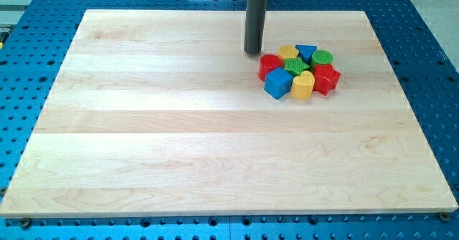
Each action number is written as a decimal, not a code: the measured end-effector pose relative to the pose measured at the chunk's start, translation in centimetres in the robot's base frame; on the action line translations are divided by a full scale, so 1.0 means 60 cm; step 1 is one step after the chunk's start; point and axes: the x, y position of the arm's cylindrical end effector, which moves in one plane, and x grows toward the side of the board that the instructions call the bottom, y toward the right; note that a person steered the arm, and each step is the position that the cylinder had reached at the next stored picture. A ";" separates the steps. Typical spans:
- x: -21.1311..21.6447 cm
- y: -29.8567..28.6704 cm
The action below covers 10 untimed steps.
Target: Move arm towards center right
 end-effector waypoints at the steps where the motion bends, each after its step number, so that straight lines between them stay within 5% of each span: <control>1: 0.003 0.000; 4: -0.025 0.003; 6: -0.025 0.254; 10: -0.022 0.295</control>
